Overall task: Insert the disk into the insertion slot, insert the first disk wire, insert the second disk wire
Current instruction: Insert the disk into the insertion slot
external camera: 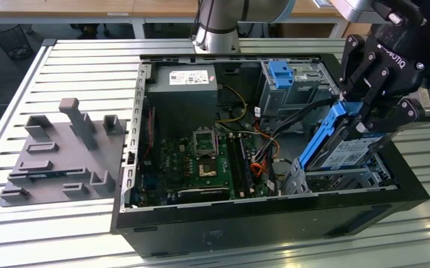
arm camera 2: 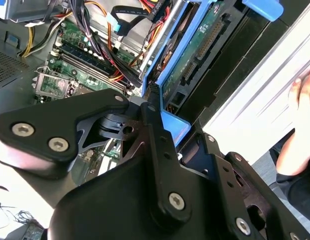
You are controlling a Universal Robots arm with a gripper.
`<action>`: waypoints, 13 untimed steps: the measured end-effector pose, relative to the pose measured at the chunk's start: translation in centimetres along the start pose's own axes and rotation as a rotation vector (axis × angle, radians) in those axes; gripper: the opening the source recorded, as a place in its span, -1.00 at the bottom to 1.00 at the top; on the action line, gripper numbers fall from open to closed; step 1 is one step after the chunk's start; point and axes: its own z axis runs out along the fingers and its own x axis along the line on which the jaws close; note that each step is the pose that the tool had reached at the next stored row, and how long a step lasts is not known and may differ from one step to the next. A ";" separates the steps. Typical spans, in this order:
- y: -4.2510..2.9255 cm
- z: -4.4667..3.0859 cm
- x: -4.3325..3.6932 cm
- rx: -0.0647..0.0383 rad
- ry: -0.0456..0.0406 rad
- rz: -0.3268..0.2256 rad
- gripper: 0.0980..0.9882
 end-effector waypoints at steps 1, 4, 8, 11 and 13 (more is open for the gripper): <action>0.00 0.08 0.00 0.000 -0.0005 0.000 -0.40; -0.01 0.31 0.00 0.000 -0.0008 0.000 -0.40; -0.01 0.64 0.00 0.000 -0.0009 0.000 -0.40; -0.02 0.89 0.00 0.000 -0.0009 0.000 -0.40; -0.02 1.05 0.01 0.000 -0.0010 0.000 -0.40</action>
